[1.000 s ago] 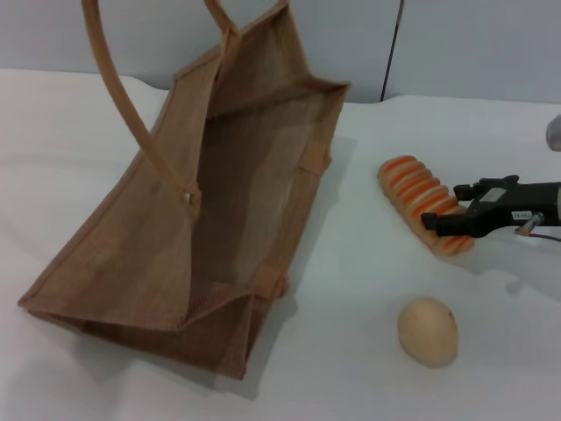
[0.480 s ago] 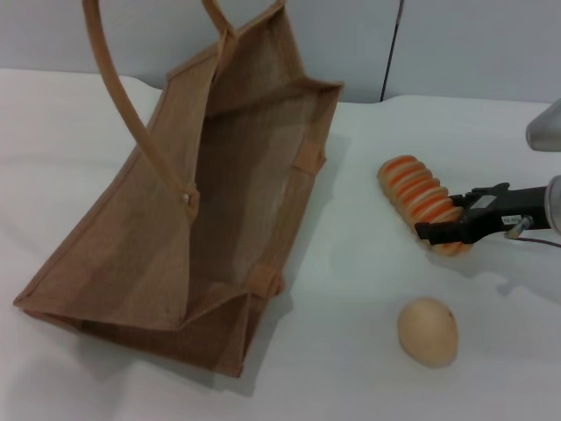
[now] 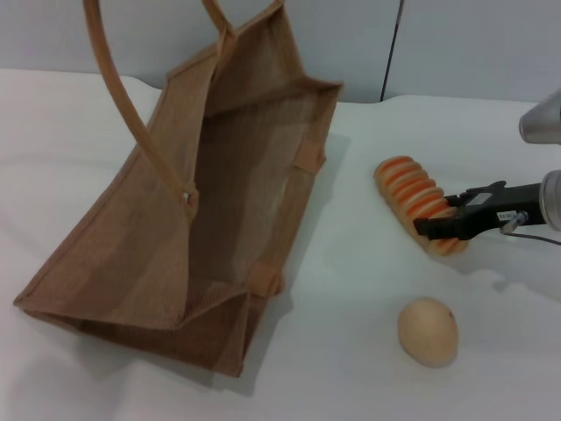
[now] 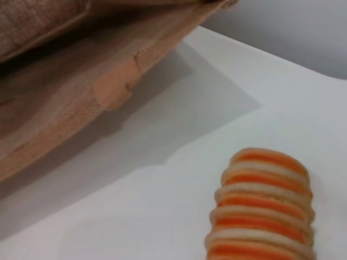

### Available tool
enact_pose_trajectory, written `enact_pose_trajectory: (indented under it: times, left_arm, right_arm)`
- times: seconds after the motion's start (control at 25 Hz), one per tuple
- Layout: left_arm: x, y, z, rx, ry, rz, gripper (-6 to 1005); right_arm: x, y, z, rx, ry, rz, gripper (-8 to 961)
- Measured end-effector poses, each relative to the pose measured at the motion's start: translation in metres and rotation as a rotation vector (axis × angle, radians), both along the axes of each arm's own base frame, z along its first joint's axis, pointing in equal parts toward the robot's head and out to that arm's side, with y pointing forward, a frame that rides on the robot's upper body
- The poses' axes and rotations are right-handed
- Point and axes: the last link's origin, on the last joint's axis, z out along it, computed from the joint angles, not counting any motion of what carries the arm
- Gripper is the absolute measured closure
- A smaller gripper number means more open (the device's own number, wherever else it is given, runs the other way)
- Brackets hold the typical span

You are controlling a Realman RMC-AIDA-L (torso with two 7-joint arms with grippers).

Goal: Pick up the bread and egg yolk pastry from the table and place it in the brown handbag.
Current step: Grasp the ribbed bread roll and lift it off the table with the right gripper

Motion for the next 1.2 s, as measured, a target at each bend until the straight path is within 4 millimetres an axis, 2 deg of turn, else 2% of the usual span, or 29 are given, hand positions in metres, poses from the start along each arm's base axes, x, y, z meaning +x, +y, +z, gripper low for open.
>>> enact_pose_trajectory:
  times: [0.16, 0.84, 1.2]
  left_arm:
    - [0.0011, 0.0004, 0.0004, 0.001, 0.0, -0.003, 881]
    - [0.0003, 0.002, 0.0001, -0.001, -0.003, 0.0, 881]
    - [0.0002, 0.0021, 0.0008, 0.001, -0.004, 0.0, 881]
  right_arm:
    - [-0.0003, 0.0044, 0.0013, 0.006, -0.035, -0.02, 287]
    - [0.0002, 0.0087, 0.0037, 0.03, -0.048, -0.039, 377]
    - [-0.0009, 0.0093, 0.0039, 0.031, -0.044, -0.039, 471]
